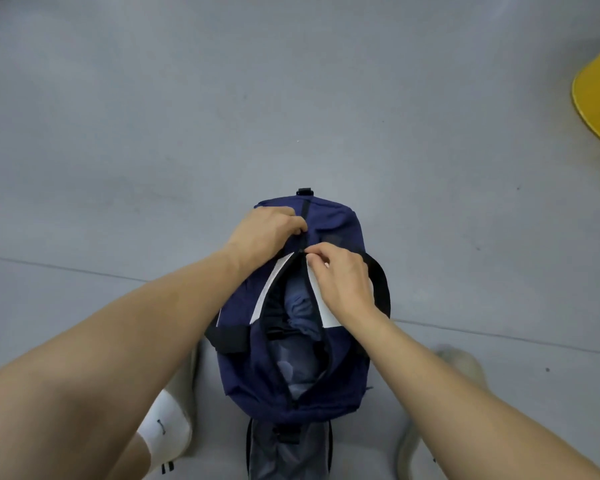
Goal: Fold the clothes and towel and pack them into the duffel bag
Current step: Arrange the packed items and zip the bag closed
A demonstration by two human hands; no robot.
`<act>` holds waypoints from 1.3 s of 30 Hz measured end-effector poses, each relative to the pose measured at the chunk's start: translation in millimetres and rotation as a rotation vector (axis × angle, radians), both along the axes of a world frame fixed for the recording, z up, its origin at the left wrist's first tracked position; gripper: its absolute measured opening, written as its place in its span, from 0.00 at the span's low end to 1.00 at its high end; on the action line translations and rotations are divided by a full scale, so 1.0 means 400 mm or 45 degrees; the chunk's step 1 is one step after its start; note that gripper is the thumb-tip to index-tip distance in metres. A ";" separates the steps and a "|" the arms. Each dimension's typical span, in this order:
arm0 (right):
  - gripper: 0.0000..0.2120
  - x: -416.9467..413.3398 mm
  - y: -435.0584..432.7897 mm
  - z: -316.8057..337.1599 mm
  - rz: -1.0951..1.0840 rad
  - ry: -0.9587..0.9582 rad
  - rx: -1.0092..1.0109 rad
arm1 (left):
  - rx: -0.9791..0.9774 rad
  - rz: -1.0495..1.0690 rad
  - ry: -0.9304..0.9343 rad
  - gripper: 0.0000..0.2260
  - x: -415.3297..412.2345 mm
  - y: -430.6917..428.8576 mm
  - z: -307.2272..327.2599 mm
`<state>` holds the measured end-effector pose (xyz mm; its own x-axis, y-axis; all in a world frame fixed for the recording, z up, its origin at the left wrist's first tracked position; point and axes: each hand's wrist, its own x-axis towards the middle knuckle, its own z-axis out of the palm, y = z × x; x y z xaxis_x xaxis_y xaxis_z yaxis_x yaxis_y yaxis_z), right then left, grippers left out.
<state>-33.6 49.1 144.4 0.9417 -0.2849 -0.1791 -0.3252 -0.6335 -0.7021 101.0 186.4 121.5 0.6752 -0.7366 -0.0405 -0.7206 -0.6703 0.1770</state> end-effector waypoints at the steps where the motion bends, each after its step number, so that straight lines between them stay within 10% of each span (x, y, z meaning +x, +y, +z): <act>1: 0.11 -0.010 0.003 -0.001 0.027 0.024 0.016 | -0.013 0.056 0.020 0.13 0.008 0.002 -0.002; 12: 0.10 -0.090 0.023 0.018 0.064 0.068 0.037 | -0.701 0.700 0.890 0.23 -0.151 0.055 -0.008; 27: 0.13 -0.182 0.047 0.052 0.456 0.048 -0.305 | -0.194 0.872 0.712 0.13 -0.243 0.030 0.014; 39: 0.13 -0.318 0.074 0.102 0.564 0.094 -0.338 | -0.471 0.841 0.563 0.07 -0.420 0.118 0.095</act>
<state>-160.8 78.6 185.0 0.9697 0.0936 -0.2256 -0.0281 -0.8748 -0.4836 -67.1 233.7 159.6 0.9471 -0.2181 -0.2356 -0.0190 -0.7707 0.6369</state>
